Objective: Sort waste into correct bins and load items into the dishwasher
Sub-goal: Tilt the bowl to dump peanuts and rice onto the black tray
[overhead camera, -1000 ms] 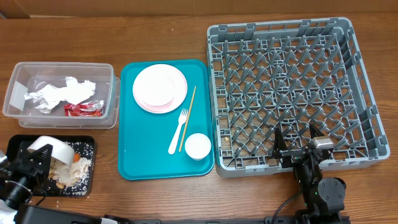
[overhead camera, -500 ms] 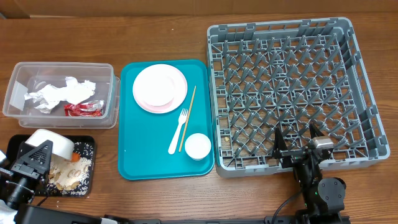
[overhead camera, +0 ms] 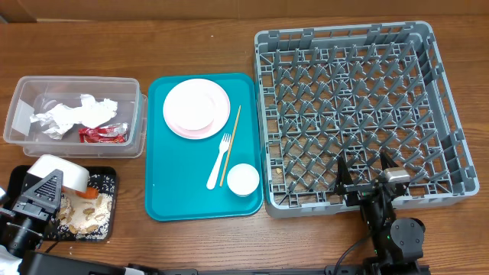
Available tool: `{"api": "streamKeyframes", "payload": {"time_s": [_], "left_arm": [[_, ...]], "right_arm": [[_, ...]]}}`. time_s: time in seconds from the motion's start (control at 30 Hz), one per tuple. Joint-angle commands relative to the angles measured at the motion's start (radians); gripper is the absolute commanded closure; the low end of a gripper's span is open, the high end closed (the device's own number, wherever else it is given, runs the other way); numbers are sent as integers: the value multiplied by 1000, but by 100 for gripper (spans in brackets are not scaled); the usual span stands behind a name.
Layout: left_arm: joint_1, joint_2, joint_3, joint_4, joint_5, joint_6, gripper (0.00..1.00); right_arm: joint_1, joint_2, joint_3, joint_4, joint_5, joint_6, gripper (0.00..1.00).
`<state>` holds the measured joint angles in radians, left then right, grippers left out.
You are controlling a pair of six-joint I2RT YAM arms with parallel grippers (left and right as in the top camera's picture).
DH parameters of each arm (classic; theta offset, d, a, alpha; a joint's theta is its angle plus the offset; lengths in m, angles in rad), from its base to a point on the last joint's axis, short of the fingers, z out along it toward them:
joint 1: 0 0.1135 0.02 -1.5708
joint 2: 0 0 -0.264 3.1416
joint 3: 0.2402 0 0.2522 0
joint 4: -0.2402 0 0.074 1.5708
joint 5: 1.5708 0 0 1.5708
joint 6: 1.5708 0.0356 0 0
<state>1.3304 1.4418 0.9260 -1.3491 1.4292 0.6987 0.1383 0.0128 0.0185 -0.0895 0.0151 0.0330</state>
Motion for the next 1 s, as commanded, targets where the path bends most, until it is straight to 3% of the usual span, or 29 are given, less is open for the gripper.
{"api": "streamKeyframes", "payload": {"time_s": [0.0,0.33,0.43,0.53,0.63,0.97], "left_arm": [[5,-17,-4,1,31,-19,96],[5,-17,-4,-9,32,-14,96],[5,-17,-4,-47,58,37,96],[4,-17,-4,-48,35,-33,96],[5,-17,-4,-80,66,61,96],[5,-17,-4,-86,66,51,96]], "right_arm": [[3,-8,-11,8,9,0,0],[3,-8,-11,8,9,0,0],[3,-8,-11,8,9,0,0],[3,-8,-11,8,9,0,0],[3,-8,-11,8,9,0,0],[3,-8,-11,8,9,0,0]]}}
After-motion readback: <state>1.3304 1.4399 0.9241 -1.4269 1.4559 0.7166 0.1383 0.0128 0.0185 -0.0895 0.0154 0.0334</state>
